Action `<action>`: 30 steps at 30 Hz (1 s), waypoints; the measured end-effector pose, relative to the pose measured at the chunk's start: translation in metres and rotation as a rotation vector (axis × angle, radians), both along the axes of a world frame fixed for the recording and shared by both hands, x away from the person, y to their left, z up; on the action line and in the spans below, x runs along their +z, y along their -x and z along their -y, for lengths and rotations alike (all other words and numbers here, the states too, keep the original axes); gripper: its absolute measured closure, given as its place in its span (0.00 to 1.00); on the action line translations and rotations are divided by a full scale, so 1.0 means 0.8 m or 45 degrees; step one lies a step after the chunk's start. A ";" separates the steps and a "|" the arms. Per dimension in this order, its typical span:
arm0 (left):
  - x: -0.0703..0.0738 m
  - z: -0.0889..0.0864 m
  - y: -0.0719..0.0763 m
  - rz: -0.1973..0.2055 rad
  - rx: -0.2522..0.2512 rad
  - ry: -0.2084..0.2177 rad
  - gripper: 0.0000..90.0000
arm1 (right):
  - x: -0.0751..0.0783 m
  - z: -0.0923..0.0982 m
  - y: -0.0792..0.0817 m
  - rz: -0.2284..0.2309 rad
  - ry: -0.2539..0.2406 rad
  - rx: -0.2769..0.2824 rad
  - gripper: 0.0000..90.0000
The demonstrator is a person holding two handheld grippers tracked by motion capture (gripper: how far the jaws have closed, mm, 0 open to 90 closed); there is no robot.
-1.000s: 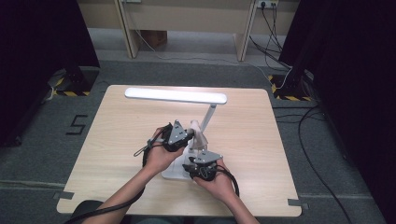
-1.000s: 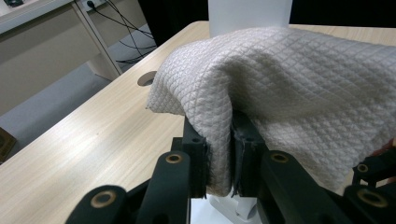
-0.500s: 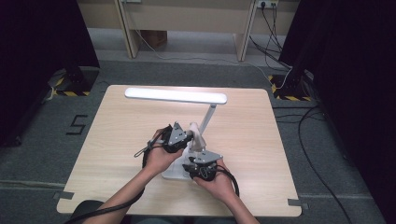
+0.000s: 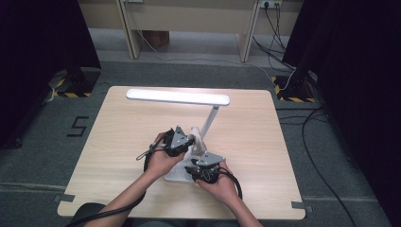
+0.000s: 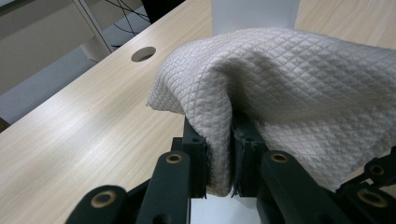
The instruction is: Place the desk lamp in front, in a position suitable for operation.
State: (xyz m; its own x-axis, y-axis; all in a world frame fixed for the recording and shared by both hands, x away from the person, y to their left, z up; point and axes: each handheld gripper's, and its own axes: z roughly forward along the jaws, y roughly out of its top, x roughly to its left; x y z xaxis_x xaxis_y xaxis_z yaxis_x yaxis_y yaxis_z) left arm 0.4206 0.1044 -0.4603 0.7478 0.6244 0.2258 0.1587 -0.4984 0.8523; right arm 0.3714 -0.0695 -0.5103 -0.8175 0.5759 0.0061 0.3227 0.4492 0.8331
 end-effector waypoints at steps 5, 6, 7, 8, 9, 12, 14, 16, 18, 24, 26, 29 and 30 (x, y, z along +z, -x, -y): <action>-0.007 -0.001 -0.001 -0.018 0.002 -0.013 0.87 | 0.000 0.000 0.000 -0.001 -0.001 0.000 0.66; -0.008 -0.001 -0.001 -0.020 0.004 -0.015 0.87 | 0.000 0.000 0.000 -0.001 0.000 0.000 0.66; -0.010 -0.002 -0.001 -0.024 0.004 -0.020 0.87 | 0.000 0.000 0.000 -0.001 0.000 0.000 0.66; -0.010 -0.003 -0.002 -0.028 0.000 -0.032 0.87 | 0.000 0.000 0.000 -0.001 0.000 -0.001 0.66; -0.012 -0.002 -0.002 -0.033 0.003 -0.030 0.87 | 0.000 0.000 0.000 0.000 -0.003 0.000 0.66; -0.015 -0.004 -0.002 -0.043 0.004 -0.053 0.87 | 0.000 0.000 0.000 0.001 -0.001 0.001 0.66; -0.017 -0.004 -0.002 -0.043 0.001 -0.072 0.87 | 0.000 0.000 0.000 0.000 -0.002 0.001 0.66; -0.020 -0.005 -0.002 -0.048 -0.002 -0.079 0.87 | 0.000 0.000 0.000 -0.001 -0.001 0.002 0.66; -0.022 -0.006 -0.001 -0.061 0.002 -0.088 0.87 | 0.000 0.000 0.000 -0.001 -0.002 0.002 0.66; -0.026 -0.007 0.000 -0.071 -0.006 -0.102 0.87 | 0.000 0.000 0.000 -0.001 0.000 0.000 0.66; -0.026 -0.007 0.000 -0.075 -0.008 -0.107 0.87 | 0.000 0.000 0.000 -0.002 0.000 -0.001 0.66; -0.027 -0.008 0.000 -0.078 -0.007 -0.108 0.87 | 0.000 0.000 0.000 0.000 0.001 -0.003 0.66; -0.027 -0.008 0.001 -0.075 -0.008 -0.110 0.87 | 0.000 -0.001 0.000 -0.001 0.002 -0.003 0.66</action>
State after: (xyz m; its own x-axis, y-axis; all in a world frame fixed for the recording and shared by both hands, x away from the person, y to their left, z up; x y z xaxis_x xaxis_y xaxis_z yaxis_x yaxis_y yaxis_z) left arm 0.4200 0.1110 -0.4818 0.7651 0.5999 0.2340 0.2041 -0.5706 0.7954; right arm 0.3714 -0.0691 -0.5100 -0.8159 0.5781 0.0058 0.3244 0.4495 0.8323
